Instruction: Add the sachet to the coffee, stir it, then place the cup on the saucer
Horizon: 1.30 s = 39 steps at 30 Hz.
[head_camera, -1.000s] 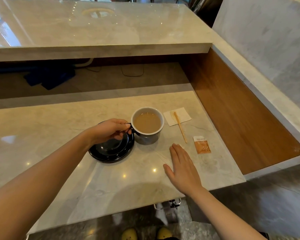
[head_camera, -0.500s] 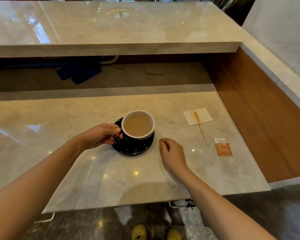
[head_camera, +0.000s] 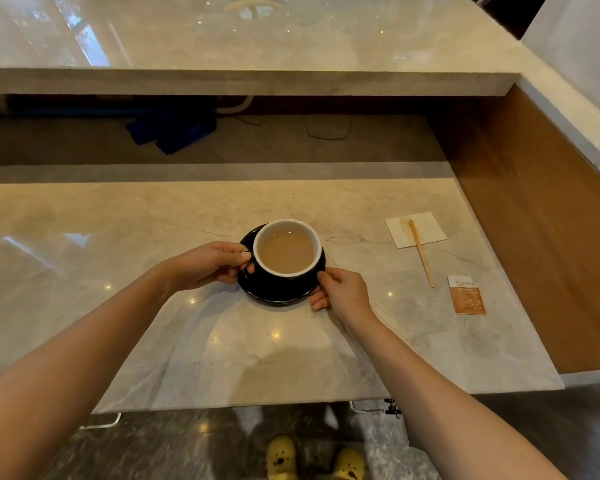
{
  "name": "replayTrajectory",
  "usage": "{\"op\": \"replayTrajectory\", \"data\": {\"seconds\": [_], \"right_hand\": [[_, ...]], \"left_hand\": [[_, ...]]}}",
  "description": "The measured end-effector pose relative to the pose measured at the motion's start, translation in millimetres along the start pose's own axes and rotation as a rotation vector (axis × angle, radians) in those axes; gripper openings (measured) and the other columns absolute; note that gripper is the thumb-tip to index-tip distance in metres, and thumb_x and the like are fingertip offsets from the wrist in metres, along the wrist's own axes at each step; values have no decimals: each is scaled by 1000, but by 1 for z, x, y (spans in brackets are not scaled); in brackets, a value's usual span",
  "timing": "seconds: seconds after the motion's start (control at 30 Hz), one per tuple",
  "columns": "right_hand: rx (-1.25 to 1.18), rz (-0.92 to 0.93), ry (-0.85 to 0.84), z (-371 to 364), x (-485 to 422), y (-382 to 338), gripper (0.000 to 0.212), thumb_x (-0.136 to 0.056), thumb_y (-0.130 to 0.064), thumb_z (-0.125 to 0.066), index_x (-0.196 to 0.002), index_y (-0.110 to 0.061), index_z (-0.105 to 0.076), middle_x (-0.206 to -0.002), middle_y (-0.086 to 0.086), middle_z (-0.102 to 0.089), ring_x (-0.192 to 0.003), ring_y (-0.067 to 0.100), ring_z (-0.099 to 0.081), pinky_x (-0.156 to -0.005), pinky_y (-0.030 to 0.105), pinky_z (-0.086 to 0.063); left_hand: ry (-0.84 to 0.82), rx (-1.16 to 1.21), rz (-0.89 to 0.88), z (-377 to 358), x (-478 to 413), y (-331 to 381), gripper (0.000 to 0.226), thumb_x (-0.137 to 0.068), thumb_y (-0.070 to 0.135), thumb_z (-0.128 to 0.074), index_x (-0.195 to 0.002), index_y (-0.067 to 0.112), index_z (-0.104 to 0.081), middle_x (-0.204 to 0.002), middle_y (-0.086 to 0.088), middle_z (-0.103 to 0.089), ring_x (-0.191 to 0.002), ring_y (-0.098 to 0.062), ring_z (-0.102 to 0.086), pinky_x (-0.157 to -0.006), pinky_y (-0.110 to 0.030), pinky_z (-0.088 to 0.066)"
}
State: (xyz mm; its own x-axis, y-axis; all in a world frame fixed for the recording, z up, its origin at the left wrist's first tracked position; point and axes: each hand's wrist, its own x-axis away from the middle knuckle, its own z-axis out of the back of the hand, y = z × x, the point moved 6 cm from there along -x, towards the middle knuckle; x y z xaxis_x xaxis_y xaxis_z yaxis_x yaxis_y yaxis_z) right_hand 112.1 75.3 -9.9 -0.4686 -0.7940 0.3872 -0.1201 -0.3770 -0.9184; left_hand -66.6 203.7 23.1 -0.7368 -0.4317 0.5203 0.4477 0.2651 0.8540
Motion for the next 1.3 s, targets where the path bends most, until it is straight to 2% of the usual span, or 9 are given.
{"op": "replayTrajectory", "data": {"seconds": [0.2,0.4,0.63,0.77,0.93,1.3], "right_hand": [[4,10,33,0,-2,4,26,-90,-8,-50,-73,7,-63,-53,16,-59,-43,23,-55,-48,33,-53],[-2,19,35,0,-3,4,25,-90,-7,-50,-76,11,-63,-52,14,-57,-43,22,-53,-45,32,-52],[-4,30,30,0,-3,6,27,-91,-8,-50,-77,12,-61,-53,15,-57,-44,22,-54,-49,33,-52],[-4,30,14,0,-2,5,27,-91,-8,-50,-79,14,-61,-54,16,-57,-42,21,-54,-46,31,-52],[-2,27,-11,0,-3,1,27,-91,-6,-48,-82,16,-60,-56,17,-57,-39,18,-52,-41,25,-50],[18,5,-53,0,0,-1,26,-93,-8,-47,-85,13,-61,-59,17,-58,-40,17,-53,-43,25,-50]], "left_hand": [[36,-67,2,3,0,2,26,-97,10,-42,-80,2,-60,-60,2,-50,-50,-6,-35,-46,-15,-32],[90,-132,-8,9,1,0,23,-96,15,-46,-86,2,-62,-75,-8,-50,-58,-11,-36,-51,-19,-32],[102,-212,17,10,2,1,24,-96,17,-46,-84,6,-62,-74,-4,-53,-61,-13,-37,-56,-23,-34],[143,-226,7,9,4,3,23,-96,17,-46,-84,7,-62,-64,5,-58,-59,-11,-41,-54,-21,-38],[194,-172,-25,12,7,-3,19,-95,17,-48,-93,4,-62,-72,-9,-50,-61,-15,-42,-53,-20,-41],[340,-189,-113,8,14,-3,17,-95,14,-49,-101,4,-61,-73,-8,-56,-57,-10,-50,-54,-20,-46]]}}
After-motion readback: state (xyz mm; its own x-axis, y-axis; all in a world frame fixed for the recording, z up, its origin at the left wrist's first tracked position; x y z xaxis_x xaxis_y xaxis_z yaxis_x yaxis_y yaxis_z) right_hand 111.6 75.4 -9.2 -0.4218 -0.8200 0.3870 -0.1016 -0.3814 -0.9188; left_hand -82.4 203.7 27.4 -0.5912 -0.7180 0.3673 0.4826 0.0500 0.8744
